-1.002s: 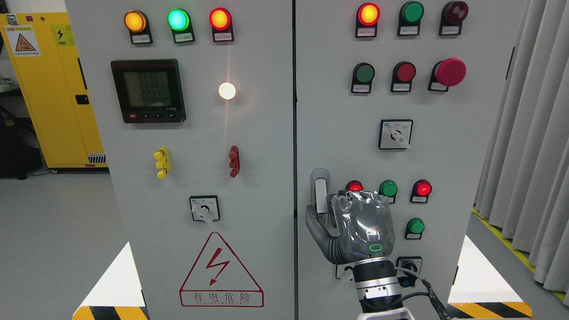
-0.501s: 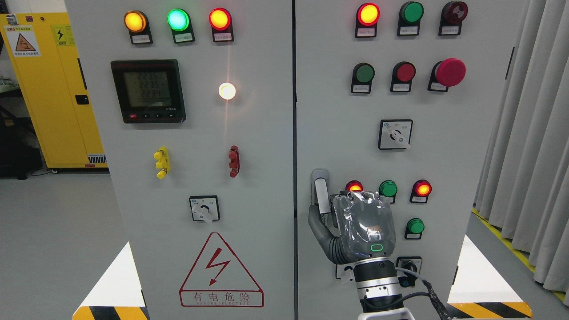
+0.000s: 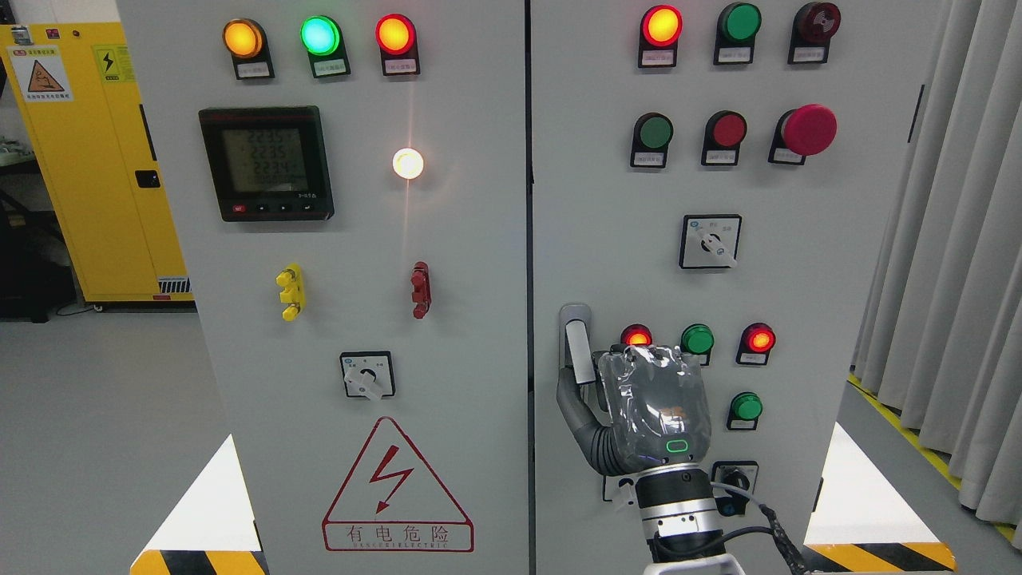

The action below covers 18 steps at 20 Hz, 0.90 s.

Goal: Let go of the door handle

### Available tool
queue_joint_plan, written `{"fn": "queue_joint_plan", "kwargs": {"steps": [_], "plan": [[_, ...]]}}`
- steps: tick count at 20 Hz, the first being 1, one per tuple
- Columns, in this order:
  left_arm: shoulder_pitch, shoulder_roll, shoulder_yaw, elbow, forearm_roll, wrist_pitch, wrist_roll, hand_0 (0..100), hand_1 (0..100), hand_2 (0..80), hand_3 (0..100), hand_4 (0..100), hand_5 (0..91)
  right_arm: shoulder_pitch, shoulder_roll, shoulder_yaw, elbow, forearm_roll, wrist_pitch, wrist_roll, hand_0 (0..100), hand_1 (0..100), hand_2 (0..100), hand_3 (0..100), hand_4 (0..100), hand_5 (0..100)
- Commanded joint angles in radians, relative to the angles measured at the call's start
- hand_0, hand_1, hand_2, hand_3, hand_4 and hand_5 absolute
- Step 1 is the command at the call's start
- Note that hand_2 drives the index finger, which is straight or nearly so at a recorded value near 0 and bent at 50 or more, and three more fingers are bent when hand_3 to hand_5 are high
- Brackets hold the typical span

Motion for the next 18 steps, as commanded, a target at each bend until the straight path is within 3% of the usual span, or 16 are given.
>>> {"fn": "queue_joint_plan", "kwargs": {"steps": [1,4,18], "plan": [[-0.008,0.000,0.000,-0.014,-0.001,0.000,0.000,12,56,0.0,0,0,0.0,0.002,0.000,-0.002,-0.003,-0.001,0.003,-0.007,66,33,96,100,100,100],[-0.008,-0.001,0.000,-0.014,0.001,0.000,0.000,12,56,0.0,0,0,0.0,0.002,0.000,-0.002,-0.003,-0.001,0.009,-0.007,70,34,96,100,100,100],[-0.008,-0.001,0.000,-0.014,0.001,0.000,0.000,12,56,0.0,0,0,0.0,0.012,0.000,-0.004,-0.020,0.001,0.015,-0.008,61,35,96,100,100,100]]}}
